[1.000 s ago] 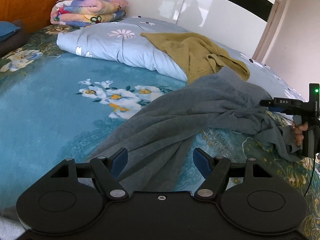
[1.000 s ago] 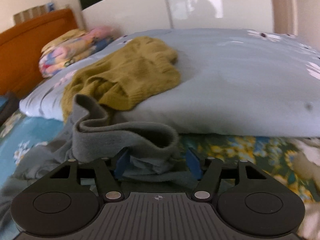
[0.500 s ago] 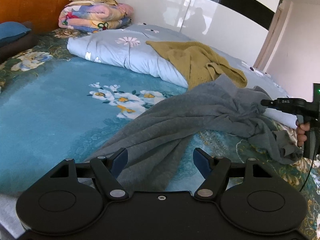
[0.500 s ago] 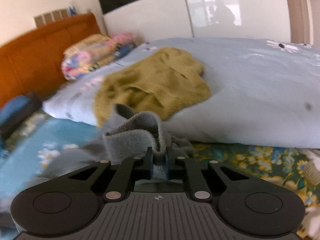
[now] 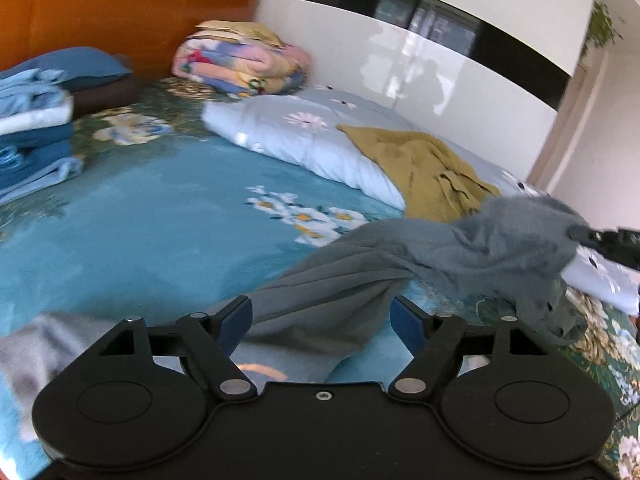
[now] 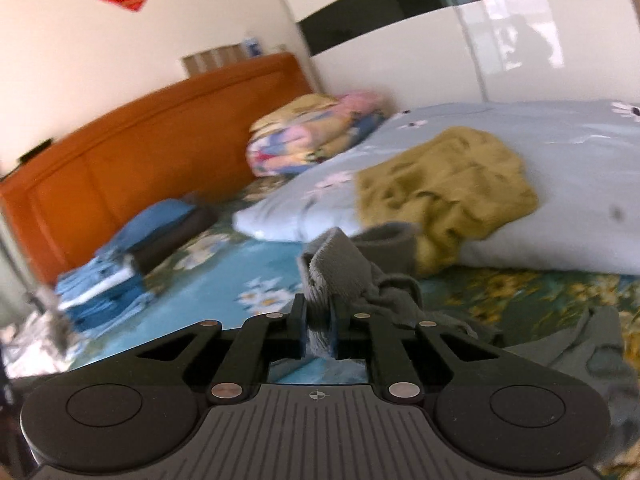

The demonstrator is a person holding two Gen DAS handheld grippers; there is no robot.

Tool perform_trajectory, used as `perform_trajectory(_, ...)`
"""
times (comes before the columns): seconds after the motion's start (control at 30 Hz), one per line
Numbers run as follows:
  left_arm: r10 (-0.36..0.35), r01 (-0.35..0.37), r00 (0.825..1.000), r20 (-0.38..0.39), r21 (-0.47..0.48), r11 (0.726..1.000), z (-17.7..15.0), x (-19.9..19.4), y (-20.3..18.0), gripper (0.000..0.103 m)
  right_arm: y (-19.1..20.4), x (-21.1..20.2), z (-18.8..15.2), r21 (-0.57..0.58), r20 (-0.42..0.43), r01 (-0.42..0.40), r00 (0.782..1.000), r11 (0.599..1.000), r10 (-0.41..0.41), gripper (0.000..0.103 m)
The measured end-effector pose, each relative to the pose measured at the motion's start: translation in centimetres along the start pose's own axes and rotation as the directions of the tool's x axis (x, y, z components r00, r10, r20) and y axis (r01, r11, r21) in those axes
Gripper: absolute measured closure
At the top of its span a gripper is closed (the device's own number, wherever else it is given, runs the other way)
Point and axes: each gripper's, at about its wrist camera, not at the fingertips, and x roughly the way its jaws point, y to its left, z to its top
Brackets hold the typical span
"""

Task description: Fold clothes

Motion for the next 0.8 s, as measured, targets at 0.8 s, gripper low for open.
perform_trajectory(0.8, -0.171, 0.18, 0.981, -0.088, 0.107, 0.978, -0.1, 1.7, -6.3, 0.028, 8.0, 1.7, -13.3, -0.089, -0.319, -0.027, 0.948, 0.996, -0.002, 0.089)
